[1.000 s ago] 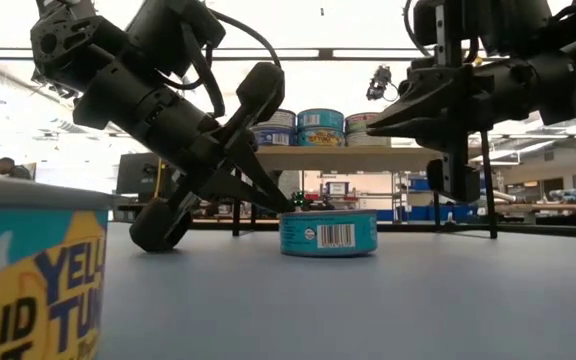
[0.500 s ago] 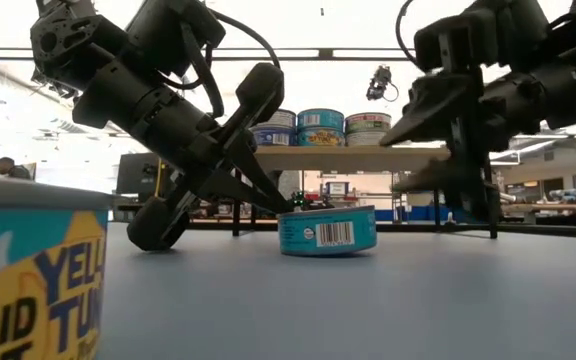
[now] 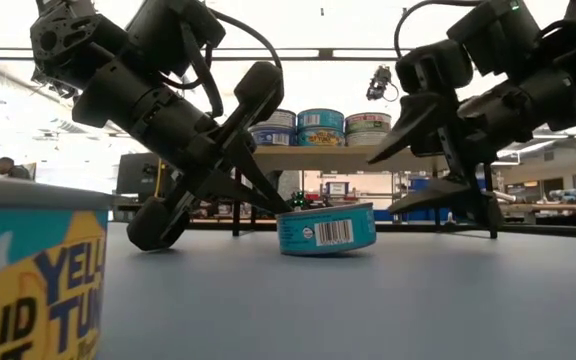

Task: Stack canned seafood by type on shelf
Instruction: Put the yellow blue tuna can on the shelf

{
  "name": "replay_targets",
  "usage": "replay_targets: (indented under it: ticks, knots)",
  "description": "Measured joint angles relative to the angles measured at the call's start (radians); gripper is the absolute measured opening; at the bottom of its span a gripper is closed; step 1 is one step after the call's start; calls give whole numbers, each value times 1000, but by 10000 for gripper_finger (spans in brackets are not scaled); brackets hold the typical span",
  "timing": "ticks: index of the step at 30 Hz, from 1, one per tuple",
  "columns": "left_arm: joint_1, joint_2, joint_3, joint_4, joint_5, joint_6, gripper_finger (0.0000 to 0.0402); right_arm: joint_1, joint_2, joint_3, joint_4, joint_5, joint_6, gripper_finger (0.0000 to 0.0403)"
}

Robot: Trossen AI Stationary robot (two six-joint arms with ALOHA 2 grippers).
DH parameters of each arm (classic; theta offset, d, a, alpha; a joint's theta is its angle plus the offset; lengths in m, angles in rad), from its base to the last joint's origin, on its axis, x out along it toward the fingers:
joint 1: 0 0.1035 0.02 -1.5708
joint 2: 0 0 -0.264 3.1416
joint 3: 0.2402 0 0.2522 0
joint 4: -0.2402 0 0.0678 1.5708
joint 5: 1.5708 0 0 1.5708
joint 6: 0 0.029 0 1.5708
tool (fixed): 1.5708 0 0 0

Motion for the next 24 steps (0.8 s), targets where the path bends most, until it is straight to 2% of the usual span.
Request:
replay_targets:
  ticks: [5, 12, 24]
  knots:
    - [0, 0, 0, 2, 3, 13, 0, 0, 49, 37, -6, 36, 0, 266]
    - [0, 0, 0, 2, 6, 15, 0, -9, 156, 104, -2, -16, 3, 285]
    - [0, 0, 0, 2, 9, 42, 0, -11, 172, 104, 17, -37, 20, 284]
